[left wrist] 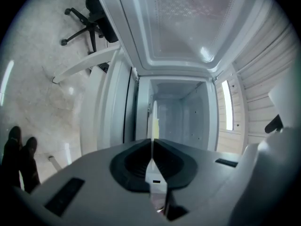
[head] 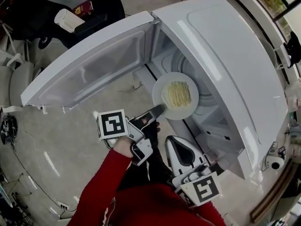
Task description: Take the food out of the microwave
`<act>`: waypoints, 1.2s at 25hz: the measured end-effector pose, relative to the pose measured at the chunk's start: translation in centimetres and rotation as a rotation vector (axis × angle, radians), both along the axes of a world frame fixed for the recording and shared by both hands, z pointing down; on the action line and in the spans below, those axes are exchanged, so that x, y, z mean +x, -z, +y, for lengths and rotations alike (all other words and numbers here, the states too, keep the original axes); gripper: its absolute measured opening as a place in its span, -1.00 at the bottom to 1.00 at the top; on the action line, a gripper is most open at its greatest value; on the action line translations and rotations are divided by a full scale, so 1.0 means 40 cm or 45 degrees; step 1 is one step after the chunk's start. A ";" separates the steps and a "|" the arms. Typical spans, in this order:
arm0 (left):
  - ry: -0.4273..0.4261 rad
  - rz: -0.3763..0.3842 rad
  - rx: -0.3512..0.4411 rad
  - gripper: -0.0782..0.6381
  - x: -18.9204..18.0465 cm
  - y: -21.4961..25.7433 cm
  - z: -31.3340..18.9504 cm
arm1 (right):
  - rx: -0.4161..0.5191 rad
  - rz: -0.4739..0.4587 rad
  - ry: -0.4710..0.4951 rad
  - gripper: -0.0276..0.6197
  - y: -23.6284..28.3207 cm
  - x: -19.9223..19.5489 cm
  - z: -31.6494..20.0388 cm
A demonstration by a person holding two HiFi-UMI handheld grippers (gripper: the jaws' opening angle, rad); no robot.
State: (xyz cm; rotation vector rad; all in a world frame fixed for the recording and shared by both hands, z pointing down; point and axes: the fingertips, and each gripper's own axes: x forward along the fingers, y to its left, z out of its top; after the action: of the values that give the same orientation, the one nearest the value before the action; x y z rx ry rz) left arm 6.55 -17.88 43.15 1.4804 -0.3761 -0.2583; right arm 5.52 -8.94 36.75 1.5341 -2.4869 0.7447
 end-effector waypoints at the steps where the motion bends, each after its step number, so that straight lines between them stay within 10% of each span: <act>1: 0.015 0.009 0.003 -0.71 -0.003 0.002 -0.003 | -0.001 -0.003 0.011 -0.89 -0.002 0.001 -0.002; 30: 0.517 0.003 0.019 -0.72 -0.387 0.054 0.197 | 0.077 -0.033 0.439 -0.89 0.015 -0.189 0.092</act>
State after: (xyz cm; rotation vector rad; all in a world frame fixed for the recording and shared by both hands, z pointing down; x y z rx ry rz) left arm -8.93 -10.00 41.00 1.4091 -0.6743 -0.5864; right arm -2.03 -5.25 36.14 1.0700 -2.7113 0.6398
